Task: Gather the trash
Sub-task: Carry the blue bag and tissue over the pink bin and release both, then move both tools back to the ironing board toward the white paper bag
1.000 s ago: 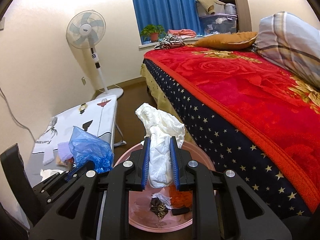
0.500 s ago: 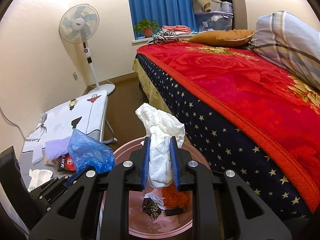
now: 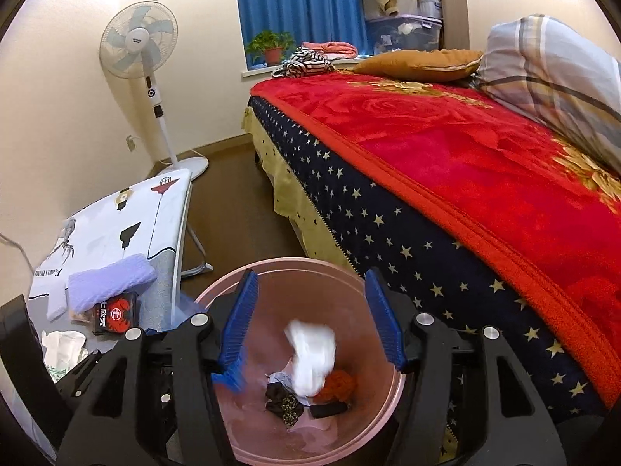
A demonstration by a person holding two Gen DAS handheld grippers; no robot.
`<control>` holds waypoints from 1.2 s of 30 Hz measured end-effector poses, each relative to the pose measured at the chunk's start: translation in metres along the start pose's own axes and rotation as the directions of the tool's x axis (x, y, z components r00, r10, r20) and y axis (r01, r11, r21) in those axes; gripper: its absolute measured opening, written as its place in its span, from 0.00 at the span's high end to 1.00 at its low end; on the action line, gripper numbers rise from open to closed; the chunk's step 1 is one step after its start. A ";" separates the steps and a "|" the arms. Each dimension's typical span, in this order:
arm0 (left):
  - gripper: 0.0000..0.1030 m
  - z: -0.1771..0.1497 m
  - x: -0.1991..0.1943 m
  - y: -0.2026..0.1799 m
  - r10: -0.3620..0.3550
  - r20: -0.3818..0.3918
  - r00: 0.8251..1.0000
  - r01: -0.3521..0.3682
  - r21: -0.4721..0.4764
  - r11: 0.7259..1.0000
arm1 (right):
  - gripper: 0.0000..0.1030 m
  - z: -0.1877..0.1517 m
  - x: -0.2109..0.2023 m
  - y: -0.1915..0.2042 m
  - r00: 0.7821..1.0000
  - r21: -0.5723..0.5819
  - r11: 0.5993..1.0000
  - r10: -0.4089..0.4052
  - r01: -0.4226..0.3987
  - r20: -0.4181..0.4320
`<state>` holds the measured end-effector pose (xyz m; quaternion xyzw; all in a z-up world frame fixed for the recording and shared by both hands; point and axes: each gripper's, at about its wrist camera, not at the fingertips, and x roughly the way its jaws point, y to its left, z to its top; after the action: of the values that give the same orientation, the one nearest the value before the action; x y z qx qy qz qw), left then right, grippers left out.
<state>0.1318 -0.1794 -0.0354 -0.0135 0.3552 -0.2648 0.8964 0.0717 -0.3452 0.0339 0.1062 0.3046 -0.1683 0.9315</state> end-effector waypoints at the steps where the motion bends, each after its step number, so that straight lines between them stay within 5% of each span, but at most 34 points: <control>1: 0.57 0.000 -0.001 0.001 0.001 0.002 1.000 -0.001 0.000 1.000 | 0.44 0.000 0.000 0.000 1.000 0.000 1.000 0.001 -0.001 0.002; 14: 0.57 -0.003 -0.041 0.022 0.070 0.071 0.995 -0.069 -0.021 0.997 | 0.44 -0.006 -0.017 0.023 0.995 -0.042 0.996 0.082 -0.080 0.049; 21: 0.57 -0.007 -0.066 0.047 0.141 0.114 0.983 -0.132 -0.083 0.988 | 0.53 -0.013 -0.029 0.042 0.988 -0.077 0.987 0.143 -0.138 0.065; 30: 0.57 -0.024 -0.094 0.081 0.287 0.154 0.945 -0.261 -0.169 0.950 | 0.72 -0.021 -0.035 0.073 0.973 -0.119 0.968 0.228 -0.221 0.048; 36: 0.57 -0.037 -0.109 0.102 0.408 0.160 0.899 -0.363 -0.251 0.897 | 0.75 -0.028 -0.028 0.092 0.962 -0.133 0.954 0.273 -0.268 0.021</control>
<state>0.0894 -0.0332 -0.0165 -0.0671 0.2814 -0.0381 0.9565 0.0704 -0.2453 0.0371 0.0832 0.2791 -0.0211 0.9564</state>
